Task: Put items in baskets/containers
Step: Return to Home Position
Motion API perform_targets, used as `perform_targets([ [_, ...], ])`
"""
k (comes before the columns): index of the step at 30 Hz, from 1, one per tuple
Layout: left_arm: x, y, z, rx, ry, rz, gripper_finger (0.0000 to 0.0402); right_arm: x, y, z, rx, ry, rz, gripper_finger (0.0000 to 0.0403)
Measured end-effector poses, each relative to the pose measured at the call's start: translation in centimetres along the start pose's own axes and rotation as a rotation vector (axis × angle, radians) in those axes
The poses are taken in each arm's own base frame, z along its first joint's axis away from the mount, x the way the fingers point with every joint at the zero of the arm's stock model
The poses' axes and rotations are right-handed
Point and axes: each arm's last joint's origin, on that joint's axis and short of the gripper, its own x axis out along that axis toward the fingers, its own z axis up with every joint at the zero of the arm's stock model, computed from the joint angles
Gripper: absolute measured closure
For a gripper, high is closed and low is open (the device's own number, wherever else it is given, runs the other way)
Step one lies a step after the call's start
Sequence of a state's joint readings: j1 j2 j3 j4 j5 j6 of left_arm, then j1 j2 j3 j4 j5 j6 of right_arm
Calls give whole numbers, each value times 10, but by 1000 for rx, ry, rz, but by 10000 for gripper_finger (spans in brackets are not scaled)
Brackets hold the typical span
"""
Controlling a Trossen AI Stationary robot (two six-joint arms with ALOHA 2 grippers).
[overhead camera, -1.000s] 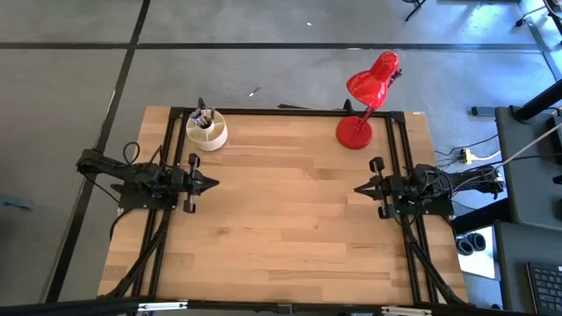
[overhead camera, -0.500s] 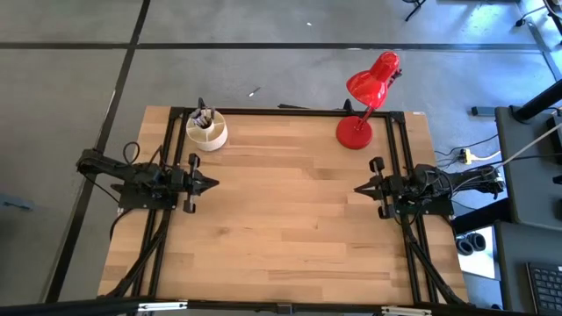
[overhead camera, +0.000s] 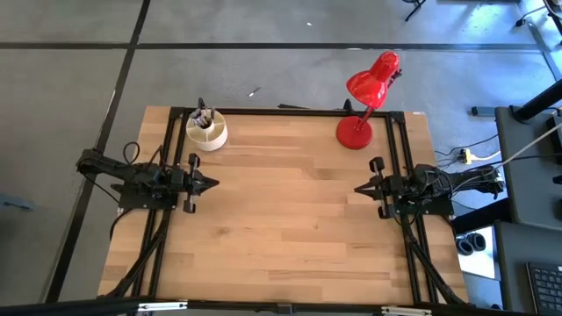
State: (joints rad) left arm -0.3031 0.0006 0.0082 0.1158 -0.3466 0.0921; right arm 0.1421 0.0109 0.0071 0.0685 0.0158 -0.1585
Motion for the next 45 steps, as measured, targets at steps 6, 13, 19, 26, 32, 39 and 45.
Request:
perform_targets([
  [6, 0, 0, 0, 0, 0, 0, 393, 0, 0, 0, 0, 0, 0, 384],
  [13, 0, 0, 0, 0, 0, 0, 394, 0, 0, 0, 0, 1, 0, 384],
  [19, 0, 0, 0, 0, 0, 0, 394, 0, 0, 0, 0, 0, 0, 384],
  [26, 0, 0, 0, 0, 0, 0, 389, 0, 0, 0, 0, 1, 0, 384],
  [32, 0, 0, 0, 0, 0, 0, 392, 0, 0, 0, 0, 1, 0, 384],
  [39, 0, 0, 0, 0, 0, 0, 391, 0, 0, 0, 0, 1, 0, 384],
  [45, 0, 0, 0, 0, 0, 0, 390, 0, 0, 0, 0, 0, 0, 384],
])
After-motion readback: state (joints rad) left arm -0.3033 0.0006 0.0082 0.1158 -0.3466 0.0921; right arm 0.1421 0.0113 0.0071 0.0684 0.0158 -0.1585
